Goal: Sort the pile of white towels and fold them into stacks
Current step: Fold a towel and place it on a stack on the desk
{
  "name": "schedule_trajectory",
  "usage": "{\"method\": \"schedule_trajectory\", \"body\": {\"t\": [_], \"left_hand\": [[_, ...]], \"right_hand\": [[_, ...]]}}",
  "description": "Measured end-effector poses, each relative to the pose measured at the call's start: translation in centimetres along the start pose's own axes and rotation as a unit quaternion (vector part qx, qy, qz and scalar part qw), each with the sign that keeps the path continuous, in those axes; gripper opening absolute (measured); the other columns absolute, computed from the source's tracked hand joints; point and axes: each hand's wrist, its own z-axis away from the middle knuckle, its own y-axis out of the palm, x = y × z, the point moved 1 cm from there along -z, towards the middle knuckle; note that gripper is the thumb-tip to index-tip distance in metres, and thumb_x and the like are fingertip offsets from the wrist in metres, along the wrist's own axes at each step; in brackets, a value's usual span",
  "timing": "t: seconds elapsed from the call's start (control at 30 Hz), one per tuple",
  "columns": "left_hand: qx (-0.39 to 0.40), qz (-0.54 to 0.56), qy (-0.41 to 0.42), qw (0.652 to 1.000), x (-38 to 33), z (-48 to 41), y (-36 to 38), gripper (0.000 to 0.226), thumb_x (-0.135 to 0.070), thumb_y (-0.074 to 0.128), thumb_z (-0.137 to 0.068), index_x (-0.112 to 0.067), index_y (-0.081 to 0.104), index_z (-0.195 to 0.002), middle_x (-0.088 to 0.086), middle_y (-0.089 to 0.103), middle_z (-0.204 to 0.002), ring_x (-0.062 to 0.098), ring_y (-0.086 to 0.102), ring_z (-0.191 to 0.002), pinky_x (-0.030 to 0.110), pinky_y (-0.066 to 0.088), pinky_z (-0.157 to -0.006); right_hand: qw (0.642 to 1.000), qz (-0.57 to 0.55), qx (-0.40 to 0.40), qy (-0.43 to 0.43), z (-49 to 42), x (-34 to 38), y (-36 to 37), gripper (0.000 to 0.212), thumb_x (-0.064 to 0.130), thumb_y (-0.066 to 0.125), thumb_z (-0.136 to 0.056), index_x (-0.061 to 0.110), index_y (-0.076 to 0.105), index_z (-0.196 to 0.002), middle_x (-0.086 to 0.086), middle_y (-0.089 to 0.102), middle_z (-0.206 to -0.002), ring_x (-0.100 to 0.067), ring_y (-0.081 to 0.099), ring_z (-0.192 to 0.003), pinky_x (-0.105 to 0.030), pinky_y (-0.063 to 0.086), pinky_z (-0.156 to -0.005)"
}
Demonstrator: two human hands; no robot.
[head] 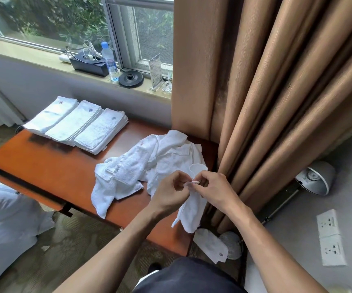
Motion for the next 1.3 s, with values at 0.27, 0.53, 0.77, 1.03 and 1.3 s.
{"method": "schedule_trajectory", "body": {"t": [0.27,0.53,0.77,1.03,1.3], "left_hand": [[-0.051,-0.039,0.002,0.998,0.1,-1.5,-1.9,0.031,0.008,0.054,-0.091,-0.018,0.071,-0.087,-0.009,0.073,-0.084,0.007,0.069,-0.087,0.017,0.051,-0.079],[-0.054,-0.188,0.115,0.974,-1.0,-2.7,-3.9,0.038,0.02,0.049,-0.085,-0.008,0.074,-0.087,-0.001,0.07,-0.09,0.01,0.065,-0.089,0.015,0.046,-0.078],[-0.045,-0.312,0.144,0.938,-1.2,-3.2,-4.2,0.034,0.017,0.045,-0.084,-0.005,0.068,-0.097,0.007,0.069,-0.092,0.028,0.062,-0.087,0.041,0.05,-0.075],[-0.108,-0.245,0.118,0.956,-1.2,-3.8,-2.8,0.026,0.018,0.048,-0.085,-0.004,0.059,-0.093,0.008,0.053,-0.126,0.021,0.054,-0.117,0.029,0.049,-0.086],[0.04,-0.107,0.058,0.992,0.0,-3.6,0.9,0.03,-0.026,0.054,-0.089,-0.027,0.052,-0.119,-0.017,0.056,-0.12,0.003,0.057,-0.111,0.028,0.051,-0.091]], "right_hand": [[0.998,0.062,0.017,0.024,-0.3,-2.2,-0.7,0.028,0.052,0.075,-0.086,0.028,0.062,-0.078,0.007,0.065,-0.067,-0.008,0.061,-0.062,-0.035,0.049,-0.061],[1.0,-0.013,-0.022,-0.014,-0.2,-3.6,-1.5,0.014,0.024,0.079,-0.09,0.025,0.068,-0.081,0.005,0.065,-0.09,-0.009,0.062,-0.083,-0.023,0.047,-0.076],[0.986,-0.139,-0.084,0.045,-0.9,-3.2,-1.4,0.019,0.022,0.085,-0.083,0.032,0.071,-0.09,0.003,0.067,-0.07,-0.006,0.058,-0.068,-0.026,0.048,-0.068],[0.963,-0.235,-0.118,0.057,-1.2,-1.8,-1.1,0.016,0.013,0.086,-0.083,0.022,0.073,-0.087,0.001,0.076,-0.082,-0.005,0.067,-0.077,-0.02,0.053,-0.071],[0.943,-0.299,-0.129,0.069,-2.2,0.1,-0.7,0.015,0.014,0.08,-0.09,0.008,0.068,-0.095,-0.009,0.075,-0.086,-0.019,0.072,-0.078,-0.043,0.061,-0.076]]}}
